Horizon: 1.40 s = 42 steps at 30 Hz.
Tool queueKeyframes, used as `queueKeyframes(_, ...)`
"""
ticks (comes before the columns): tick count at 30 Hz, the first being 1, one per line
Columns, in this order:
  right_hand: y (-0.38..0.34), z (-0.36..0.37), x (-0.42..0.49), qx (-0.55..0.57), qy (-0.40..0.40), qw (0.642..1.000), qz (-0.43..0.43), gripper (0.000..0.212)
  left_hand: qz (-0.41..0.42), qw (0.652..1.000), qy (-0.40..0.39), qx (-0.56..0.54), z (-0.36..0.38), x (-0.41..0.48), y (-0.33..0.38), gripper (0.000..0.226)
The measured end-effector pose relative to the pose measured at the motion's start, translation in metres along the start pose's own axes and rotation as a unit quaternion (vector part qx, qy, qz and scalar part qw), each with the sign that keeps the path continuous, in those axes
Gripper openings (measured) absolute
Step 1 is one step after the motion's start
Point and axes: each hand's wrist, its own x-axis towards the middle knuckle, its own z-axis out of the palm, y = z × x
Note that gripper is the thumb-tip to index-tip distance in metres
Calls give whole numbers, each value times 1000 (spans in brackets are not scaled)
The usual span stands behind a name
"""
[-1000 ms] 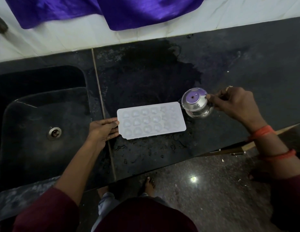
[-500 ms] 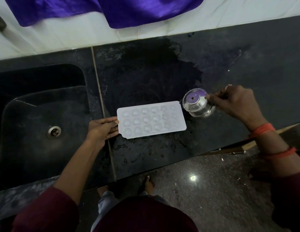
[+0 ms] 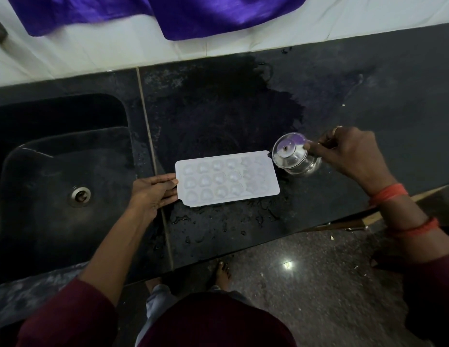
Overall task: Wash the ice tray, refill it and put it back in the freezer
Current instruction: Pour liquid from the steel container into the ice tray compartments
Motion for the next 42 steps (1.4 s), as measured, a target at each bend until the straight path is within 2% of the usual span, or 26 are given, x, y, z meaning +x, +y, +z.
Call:
queueKeyframes(17, -2, 2, 4, -40, 4, 999, -27, 41, -1, 1000, -2, -7, -2, 4, -1, 10)
queueKeyframes(42, -12, 4, 10, -66, 3, 997, -30, 37, -3, 1000, -14, -7, -5, 6, 0, 12)
